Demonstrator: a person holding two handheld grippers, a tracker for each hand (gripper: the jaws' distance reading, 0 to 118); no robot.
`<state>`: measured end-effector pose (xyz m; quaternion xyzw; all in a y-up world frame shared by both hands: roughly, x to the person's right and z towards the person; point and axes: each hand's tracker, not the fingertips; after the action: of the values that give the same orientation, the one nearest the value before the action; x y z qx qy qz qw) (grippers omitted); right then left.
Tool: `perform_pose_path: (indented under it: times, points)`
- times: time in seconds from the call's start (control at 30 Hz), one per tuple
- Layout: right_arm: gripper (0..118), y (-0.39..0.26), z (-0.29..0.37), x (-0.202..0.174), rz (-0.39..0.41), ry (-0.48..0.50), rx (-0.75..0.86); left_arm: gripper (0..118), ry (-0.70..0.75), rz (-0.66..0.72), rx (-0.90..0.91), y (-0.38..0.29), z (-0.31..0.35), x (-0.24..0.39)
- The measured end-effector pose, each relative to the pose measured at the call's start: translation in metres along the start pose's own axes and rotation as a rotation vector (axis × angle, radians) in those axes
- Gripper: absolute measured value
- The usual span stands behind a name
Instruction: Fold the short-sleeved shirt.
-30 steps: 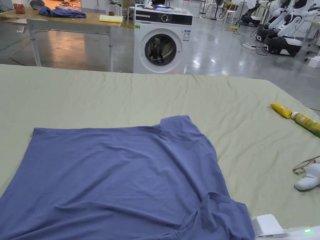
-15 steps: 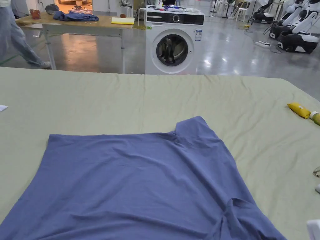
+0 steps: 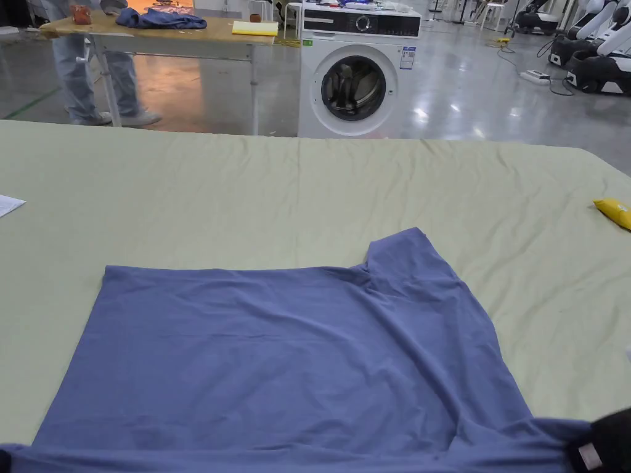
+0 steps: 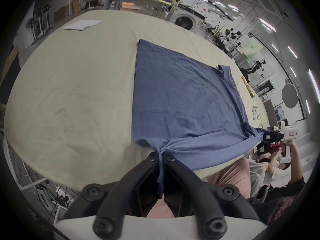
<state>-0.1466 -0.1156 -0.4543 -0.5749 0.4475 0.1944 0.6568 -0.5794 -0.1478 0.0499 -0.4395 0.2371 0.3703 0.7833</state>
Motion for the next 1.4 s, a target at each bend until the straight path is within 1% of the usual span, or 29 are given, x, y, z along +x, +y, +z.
perform_pose_path:
  times: [0.07,0.2,0.23,0.27,0.3,0.33,0.37,0.4,0.47,0.5,0.53,0.6,0.63,0.7,0.77,0.83,0.87,0.9,0.93,0.97,1.0,1.03,1.07,1.1,1.13,1.2,1.27,1.33,1.4]
  points:
    - [4,0.041,-0.011,-0.002,-0.01,0.0,-0.046,0,0.002,0.017,-0.024,0.031,-0.012,-0.002]
    - [4,0.118,-0.057,0.007,-0.099,-0.036,-0.087,0,-0.001,0.073,-0.06,0.088,-0.056,-0.012]
    - [4,0.136,-0.071,0.01,-0.105,-0.047,-0.106,0,0.0,0.089,-0.064,0.101,-0.068,-0.016]
    - [4,0.148,-0.084,0.016,-0.107,-0.07,-0.081,0,-0.006,0.097,-0.07,0.11,-0.079,-0.018]
    - [4,0.158,-0.097,0.019,-0.144,-0.1,-0.065,0,-0.011,0.114,-0.071,0.119,-0.089,-0.02]
    - [5,0.168,-0.109,0.022,-0.164,-0.106,-0.077,0,-0.01,0.128,-0.06,0.125,-0.099,-0.024]
    - [7,0.174,-0.12,0.023,-0.162,-0.108,-0.082,3,-0.017,0.135,-0.057,0.13,-0.107,-0.026]
    - [14,0.174,-0.128,0.026,-0.165,-0.111,-0.079,10,-0.015,0.154,-0.046,0.133,-0.113,-0.028]
    - [70,0.172,-0.139,0.026,-0.181,-0.151,-0.033,58,-0.01,0.194,0.024,0.134,-0.117,-0.033]
    - [96,0.169,-0.139,0.025,-0.171,-0.175,0.023,74,0.006,0.21,0.049,0.132,-0.115,-0.035]
    - [110,0.161,-0.134,0.024,-0.161,-0.203,0.084,77,0.002,0.204,0.078,0.128,-0.112,-0.035]
    - [112,0.146,-0.121,0.022,-0.144,-0.207,0.197,77,0.005,0.16,0.146,0.118,-0.098,-0.032]
    - [112,0.135,-0.111,0.02,-0.157,-0.188,0.266,77,0.009,0.121,0.199,0.108,-0.089,-0.027]
    - [111,0.106,-0.089,0.011,-0.166,-0.159,0.365,77,0.027,0.044,0.308,0.085,-0.068,-0.014]
    - [111,0.072,-0.071,-0.002,-0.132,-0.144,0.478,77,0.028,-0.052,0.439,0.054,-0.045,0.002]
    - [110,0.034,-0.054,-0.019,-0.103,-0.107,0.67,76,0.015,-0.152,0.566,0.016,-0.028,0.019]
    - [104,0.013,-0.048,-0.026,-0.078,-0.085,0.775,72,0.026,-0.202,0.638,-0.005,-0.021,0.034]
    - [92,-0.011,-0.042,-0.035,-0.033,-0.068,0.9,62,0.068,-0.251,0.744,-0.028,-0.016,0.045]
    - [62,-0.032,-0.04,-0.046,0.015,-0.078,1.019,33,0.109,-0.294,0.843,-0.05,-0.014,0.055]
    - [31,-0.051,-0.039,-0.057,0.055,-0.105,1.108,8,0.152,-0.308,0.919,-0.07,-0.014,0.064]
    - [0,-0.068,-0.039,-0.069,0.074,-0.165,1.189,0,0.186,-0.307,0.991,-0.085,-0.012,0.074]
    - [0,-0.082,-0.037,-0.082,0.065,-0.251,1.262,0,0.196,-0.288,1.061,-0.1,-0.009,0.079]
    - [0,-0.09,-0.042,-0.086,0.041,-0.224,1.296,0,0.164,-0.278,1.091,-0.11,-0.007,0.084]
    - [0,-0.096,-0.042,-0.09,0.027,-0.172,1.312,0,0.16,-0.265,1.116,-0.118,-0.004,0.088]
    - [0,-0.101,-0.041,-0.094,0.006,-0.151,1.319,0,0.168,-0.239,1.146,-0.12,-0.006,0.085]
    - [0,-0.101,-0.038,-0.101,-0.01,-0.189,1.322,0,0.189,-0.189,1.173,-0.126,-0.001,0.088]
    - [0,-0.102,-0.038,-0.102,-0.004,-0.171,1.303,0,0.167,-0.196,1.15,-0.117,0.004,0.088]
    - [0,-0.097,-0.036,-0.097,0.017,-0.168,1.272,0,0.251,-0.235,0.966,-0.098,0.001,0.084]
    - [0,-0.097,-0.034,-0.097,0.032,-0.178,1.262,0,0.326,-0.195,0.695,-0.061,-0.008,0.077]
